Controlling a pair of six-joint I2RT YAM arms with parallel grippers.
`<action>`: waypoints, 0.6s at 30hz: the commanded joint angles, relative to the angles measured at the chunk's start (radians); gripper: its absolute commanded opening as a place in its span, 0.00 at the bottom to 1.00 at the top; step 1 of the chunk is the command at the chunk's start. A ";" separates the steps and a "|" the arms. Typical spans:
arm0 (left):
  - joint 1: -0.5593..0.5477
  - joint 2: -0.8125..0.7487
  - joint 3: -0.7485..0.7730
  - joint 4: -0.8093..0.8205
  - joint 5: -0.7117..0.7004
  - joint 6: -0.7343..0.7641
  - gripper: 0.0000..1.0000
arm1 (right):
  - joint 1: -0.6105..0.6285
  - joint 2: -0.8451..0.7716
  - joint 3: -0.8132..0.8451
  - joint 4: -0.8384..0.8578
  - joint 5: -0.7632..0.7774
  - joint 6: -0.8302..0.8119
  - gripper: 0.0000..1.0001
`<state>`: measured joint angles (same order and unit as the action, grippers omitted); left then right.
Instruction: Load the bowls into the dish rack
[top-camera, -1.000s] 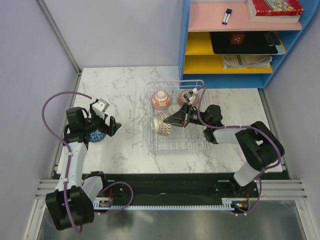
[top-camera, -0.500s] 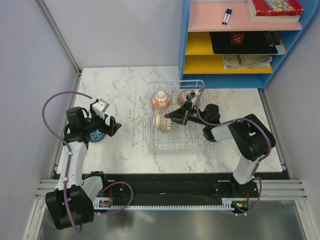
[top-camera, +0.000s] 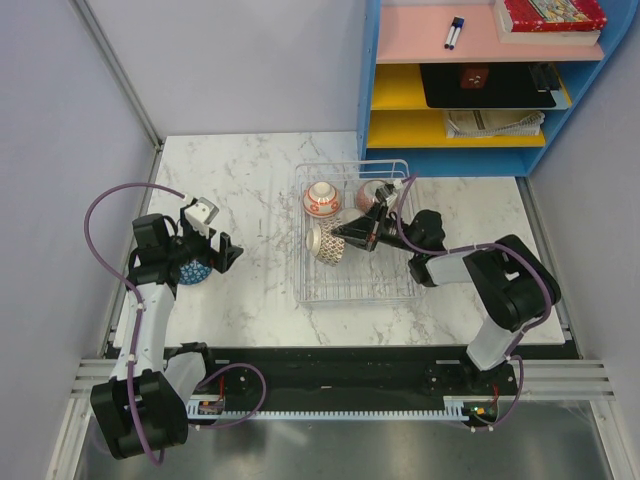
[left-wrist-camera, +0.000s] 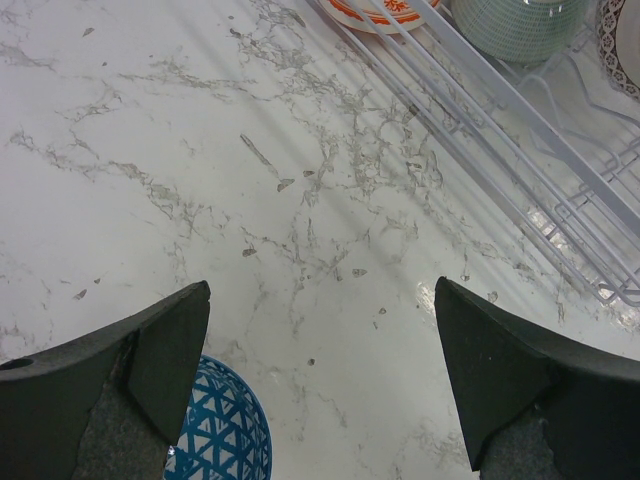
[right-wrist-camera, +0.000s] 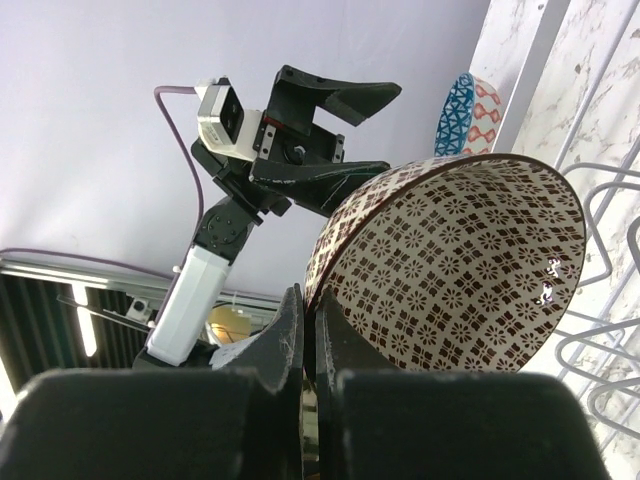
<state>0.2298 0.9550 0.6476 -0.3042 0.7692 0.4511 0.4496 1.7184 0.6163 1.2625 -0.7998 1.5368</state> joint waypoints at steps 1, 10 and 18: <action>0.008 0.002 -0.005 0.022 0.035 0.026 1.00 | 0.004 -0.052 -0.020 0.109 0.034 -0.087 0.00; 0.009 0.005 -0.005 0.022 0.036 0.028 1.00 | 0.004 0.001 0.016 0.228 0.027 0.025 0.00; 0.008 0.004 -0.005 0.022 0.035 0.024 1.00 | 0.024 0.035 0.023 0.259 0.022 0.045 0.00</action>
<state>0.2298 0.9573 0.6476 -0.3042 0.7696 0.4511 0.4557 1.7416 0.5995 1.2655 -0.7856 1.5589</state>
